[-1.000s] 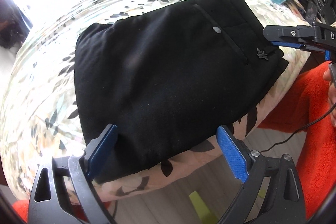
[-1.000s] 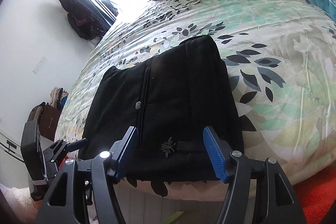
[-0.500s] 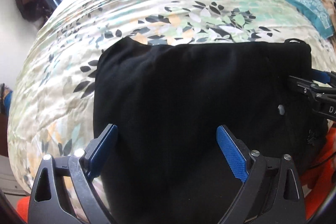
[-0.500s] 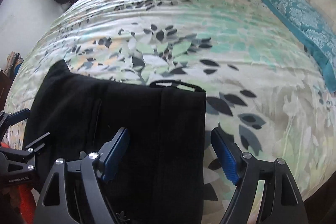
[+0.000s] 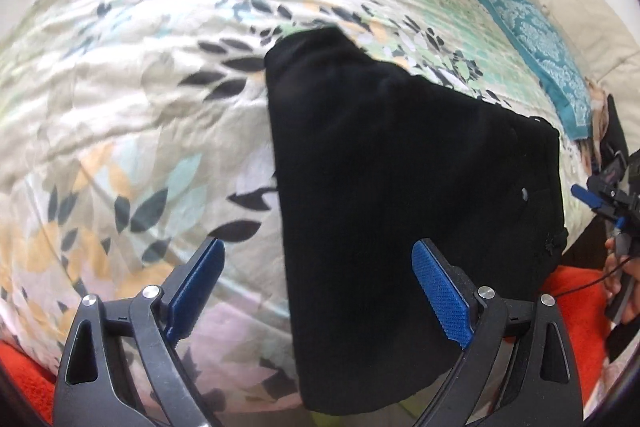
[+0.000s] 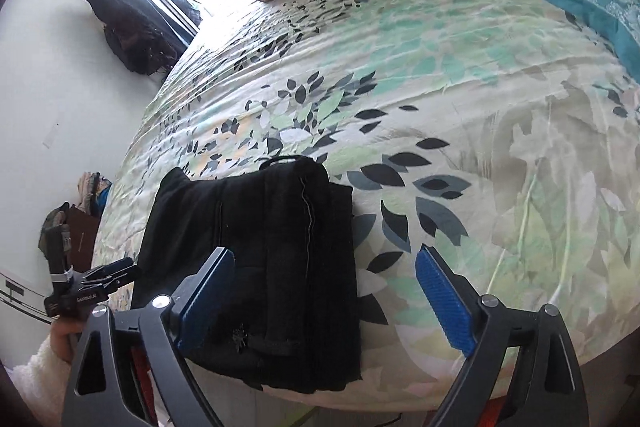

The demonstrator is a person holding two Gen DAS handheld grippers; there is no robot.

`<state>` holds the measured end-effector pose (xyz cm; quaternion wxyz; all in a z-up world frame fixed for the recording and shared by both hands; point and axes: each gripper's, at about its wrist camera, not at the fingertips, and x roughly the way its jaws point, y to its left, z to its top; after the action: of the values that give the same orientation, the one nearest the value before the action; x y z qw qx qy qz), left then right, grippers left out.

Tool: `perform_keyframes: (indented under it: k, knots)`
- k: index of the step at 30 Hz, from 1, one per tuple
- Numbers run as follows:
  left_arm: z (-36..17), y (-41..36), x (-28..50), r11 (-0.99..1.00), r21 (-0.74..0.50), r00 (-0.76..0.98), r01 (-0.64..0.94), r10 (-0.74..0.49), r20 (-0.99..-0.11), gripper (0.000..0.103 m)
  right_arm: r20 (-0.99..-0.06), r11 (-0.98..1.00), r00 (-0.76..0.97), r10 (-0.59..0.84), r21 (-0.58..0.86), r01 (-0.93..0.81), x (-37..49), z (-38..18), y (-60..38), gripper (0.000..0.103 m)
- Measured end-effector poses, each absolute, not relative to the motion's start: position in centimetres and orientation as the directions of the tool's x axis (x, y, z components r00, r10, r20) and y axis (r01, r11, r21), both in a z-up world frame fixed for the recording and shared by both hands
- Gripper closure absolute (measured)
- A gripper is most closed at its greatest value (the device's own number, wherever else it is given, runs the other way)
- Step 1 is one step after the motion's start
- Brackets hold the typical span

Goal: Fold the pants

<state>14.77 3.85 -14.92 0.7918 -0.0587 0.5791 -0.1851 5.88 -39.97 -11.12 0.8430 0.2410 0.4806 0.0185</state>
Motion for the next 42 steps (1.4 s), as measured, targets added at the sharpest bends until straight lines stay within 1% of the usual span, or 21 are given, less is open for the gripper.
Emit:
perform_keyframes:
  k: [2, 5, 6, 7, 8, 9, 10, 11, 12, 13, 14, 15, 16, 17, 18, 21, 23, 29, 34, 38, 42]
  knots:
    - [-16.2, 4.7, 14.6, 0.905, -0.374, 0.243, 0.202, -0.416, -0.876, 0.008, -0.802, 0.861, 0.498, 0.331, 0.473, 0.189, 6.3, -13.0, -40.1, 0.011]
    - [-16.4, 4.3, 14.9, 0.884, -0.415, 0.244, 0.214, -0.46, -0.853, 0.008, -0.797, 0.821, 0.402, 0.451, 0.547, 0.164, 7.6, -16.7, -39.2, 0.011]
    - [-16.4, 3.8, 15.1, 0.873, -0.429, 0.23, 0.23, -0.478, -0.848, 0.008, -0.805, 0.815, 0.364, 0.469, 0.553, 0.173, 7.9, -17.9, -38.9, 0.011]
    - [-16.5, 3.3, 15.4, 0.861, -0.445, 0.206, 0.245, -0.495, -0.844, 0.007, -0.806, 0.81, 0.342, 0.483, 0.56, 0.176, 8.1, -18.8, -38.6, 0.009]
    - [-16.6, 2.6, 15.6, 0.848, -0.462, 0.18, 0.259, -0.512, -0.84, 0.007, -0.798, 0.807, 0.35, 0.491, 0.568, 0.165, 8.2, -19.1, -38.4, 0.009]
    - [-16.9, 2.0, 15.8, 0.836, -0.477, 0.153, 0.271, -0.527, -0.836, 0.007, -0.781, 0.796, 0.36, 0.51, 0.587, 0.147, 8.2, -19.0, -38.2, 0.013]
    - [-17.0, 1.4, 15.9, 0.83, -0.483, 0.135, 0.28, -0.532, -0.836, 0.007, -0.747, 0.764, 0.358, 0.559, 0.633, 0.127, 8.3, -18.9, -38.0, 0.033]
    - [-17.1, 0.9, 15.9, 0.826, -0.482, 0.125, 0.29, -0.532, -0.837, 0.008, -0.731, 0.746, 0.344, 0.59, 0.656, 0.115, 8.5, -19.1, -37.8, 0.035]
    - [-17.0, 0.6, 15.6, 0.817, -0.485, 0.119, 0.31, -0.54, -0.833, 0.012, -0.752, 0.771, 0.334, 0.568, 0.628, 0.104, 8.6, -18.8, -37.5, 0.042]
    - [-16.8, 0.3, 15.4, 0.821, -0.469, 0.13, 0.326, -0.531, -0.838, 0.022, -0.765, 0.785, 0.324, 0.557, 0.612, 0.095, 8.7, -18.7, -37.3, 0.049]
    - [-16.4, 0.2, 15.2, 0.83, -0.449, 0.145, 0.332, -0.515, -0.845, 0.044, -0.764, 0.786, 0.325, 0.557, 0.612, 0.091, 8.6, -18.5, -37.3, 0.053]
    - [-16.0, 0.5, 15.1, 0.83, -0.453, 0.16, 0.325, -0.521, -0.839, 0.064, -0.761, 0.787, 0.334, 0.556, 0.612, 0.083, 8.5, -18.0, -37.2, 0.059]
    - [-15.5, 0.9, 15.3, 0.825, -0.468, 0.172, 0.316, -0.535, -0.827, 0.073, -0.76, 0.792, 0.344, 0.552, 0.607, 0.069, 8.4, -17.5, -37.0, 0.063]
    - [-14.8, 1.2, 15.3, 0.818, -0.483, 0.179, 0.311, -0.55, -0.816, 0.084, -0.764, 0.802, 0.351, 0.542, 0.594, 0.054, 8.3, -16.9, -36.6, 0.065]
    - [-14.1, 1.3, 15.1, 0.818, -0.482, 0.191, 0.314, -0.551, -0.812, 0.086, -0.766, 0.81, 0.358, 0.534, 0.585, 0.041, 8.3, -16.5, -36.3, 0.067]
    - [-11.6, 0.7, 14.3, 0.823, -0.45, 0.237, 0.346, -0.541, -0.807, 0.087, -0.756, 0.818, 0.386, 0.529, 0.575, 0.005, 8.0, -14.4, -35.2, 0.071]
    - [-10.0, 0.9, 14.0, 0.812, -0.469, 0.252, 0.347, -0.562, -0.787, 0.088, -0.736, 0.81, 0.409, 0.54, 0.586, -0.015, 7.9, -12.9, -34.7, 0.073]
    - [-5.4, 2.1, 14.5, 0.793, -0.494, 0.31, 0.356, -0.599, -0.738, 0.088, -0.673, 0.795, 0.48, 0.563, 0.6, -0.09, 7.9, -7.8, -33.6, 0.073]
    - [-3.0, 4.5, 15.8, 0.774, -0.533, 0.328, 0.341, -0.629, -0.705, 0.088, -0.62, 0.763, 0.517, 0.591, 0.638, -0.108, 9.1, -4.9, -33.1, 0.073]
    - [-3.6, 4.7, 16.6, 0.791, -0.508, 0.352, 0.342, -0.609, -0.711, 0.087, -0.618, 0.769, 0.526, 0.584, 0.629, -0.115, 10.1, -4.7, -32.9, 0.073]
    - [-7.7, 3.5, 17.6, 0.831, -0.443, 0.354, 0.336, -0.547, -0.758, 0.086, -0.655, 0.784, 0.508, 0.56, 0.617, -0.07, 11.4, -7.7, -32.8, 0.073]
